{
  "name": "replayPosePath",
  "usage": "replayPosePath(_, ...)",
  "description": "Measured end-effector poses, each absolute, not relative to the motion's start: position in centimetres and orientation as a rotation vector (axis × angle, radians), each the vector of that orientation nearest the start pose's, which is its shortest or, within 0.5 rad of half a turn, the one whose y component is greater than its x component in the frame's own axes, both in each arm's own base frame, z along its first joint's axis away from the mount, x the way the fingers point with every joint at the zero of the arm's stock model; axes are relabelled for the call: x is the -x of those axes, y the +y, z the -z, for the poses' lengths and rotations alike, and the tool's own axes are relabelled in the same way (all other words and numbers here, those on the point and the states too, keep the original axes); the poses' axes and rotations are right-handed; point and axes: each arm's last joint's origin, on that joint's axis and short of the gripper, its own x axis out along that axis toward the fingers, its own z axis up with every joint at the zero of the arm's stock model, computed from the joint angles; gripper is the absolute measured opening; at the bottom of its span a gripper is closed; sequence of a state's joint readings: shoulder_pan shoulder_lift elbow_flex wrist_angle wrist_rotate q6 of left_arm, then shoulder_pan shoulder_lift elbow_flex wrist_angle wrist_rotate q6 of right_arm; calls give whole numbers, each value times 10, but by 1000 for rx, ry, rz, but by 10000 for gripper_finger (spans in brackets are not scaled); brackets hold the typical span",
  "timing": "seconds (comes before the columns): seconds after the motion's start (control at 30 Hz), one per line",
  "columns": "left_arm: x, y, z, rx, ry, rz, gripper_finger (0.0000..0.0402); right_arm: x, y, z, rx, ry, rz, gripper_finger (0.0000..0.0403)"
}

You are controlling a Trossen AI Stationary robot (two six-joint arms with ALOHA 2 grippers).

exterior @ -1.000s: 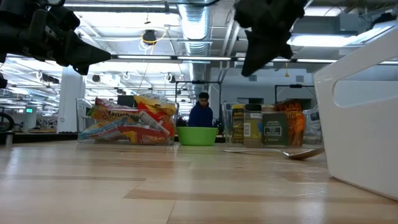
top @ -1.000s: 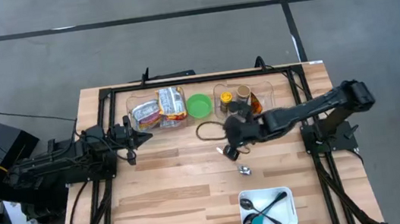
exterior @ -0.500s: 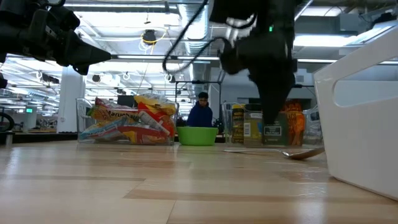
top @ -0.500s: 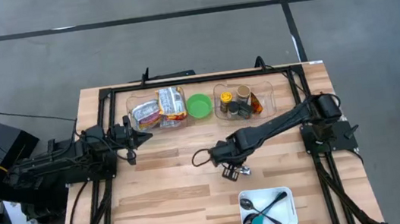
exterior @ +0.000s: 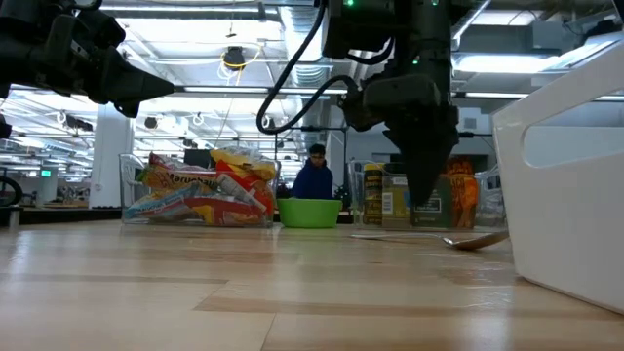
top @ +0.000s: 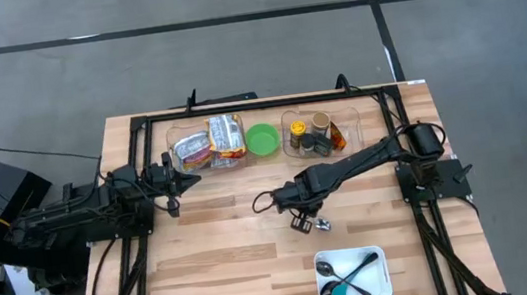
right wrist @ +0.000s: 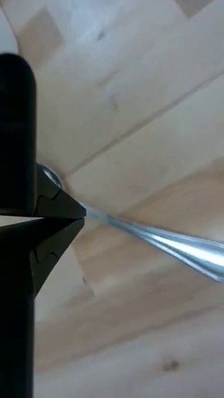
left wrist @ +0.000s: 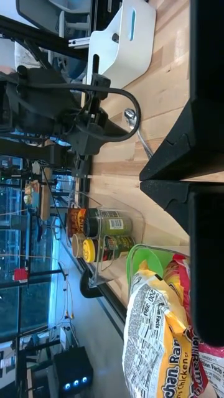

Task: Pick & Place Food Item
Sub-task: Put the silver spoon in the white bin

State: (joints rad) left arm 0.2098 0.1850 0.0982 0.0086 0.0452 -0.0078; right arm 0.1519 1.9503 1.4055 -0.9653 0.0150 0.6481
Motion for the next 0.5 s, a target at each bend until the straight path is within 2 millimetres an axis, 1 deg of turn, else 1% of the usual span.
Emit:
replayPosePath(0.13, -104, 21, -183, 18, 77, -165, 1, -360, 53, -177, -456, 1474, 406, 1)
replayPosePath(0.27, -104, 21, -183, 18, 77, -165, 1, -361, 51, -177, -462, 1472, 412, 5)
replayPosePath(0.37, -104, 21, -183, 18, 77, -165, 1, -361, 51, -177, -460, 1472, 410, 20)
replayPosePath(0.5, -104, 21, -183, 18, 77, -165, 1, -361, 52, -177, -471, 1471, 419, 58)
